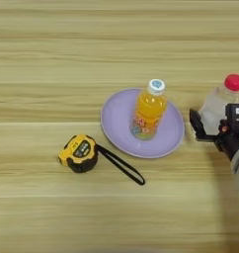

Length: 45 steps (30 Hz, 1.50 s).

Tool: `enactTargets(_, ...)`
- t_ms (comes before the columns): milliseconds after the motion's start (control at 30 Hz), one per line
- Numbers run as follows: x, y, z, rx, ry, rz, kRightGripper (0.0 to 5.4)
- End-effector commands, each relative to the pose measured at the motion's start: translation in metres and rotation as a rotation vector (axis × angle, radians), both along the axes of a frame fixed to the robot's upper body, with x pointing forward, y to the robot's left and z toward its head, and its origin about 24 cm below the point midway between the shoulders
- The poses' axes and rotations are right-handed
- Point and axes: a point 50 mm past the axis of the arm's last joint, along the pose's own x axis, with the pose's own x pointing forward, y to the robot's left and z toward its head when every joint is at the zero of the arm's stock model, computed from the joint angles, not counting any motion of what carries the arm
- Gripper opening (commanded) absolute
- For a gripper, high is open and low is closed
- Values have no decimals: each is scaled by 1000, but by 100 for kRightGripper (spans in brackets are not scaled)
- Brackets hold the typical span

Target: Move the objects on the table

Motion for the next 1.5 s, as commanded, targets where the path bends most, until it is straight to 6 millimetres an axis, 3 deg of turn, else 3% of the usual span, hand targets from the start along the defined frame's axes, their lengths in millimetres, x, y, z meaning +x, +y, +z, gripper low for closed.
enactTargets(33, 5, -1, 29, -36, -120, 3, 537)
enactTargets(500, -16, -2, 31, -26, -113, -7, 537)
enactTargets(933, -50, -3, 36, -36, -71, 27, 537)
enactTargets(1167, -60, -7, 30, -27, -29, 16, 537)
enactTargets(1500, -73, 1, 38, -58, -2, 165, 537)
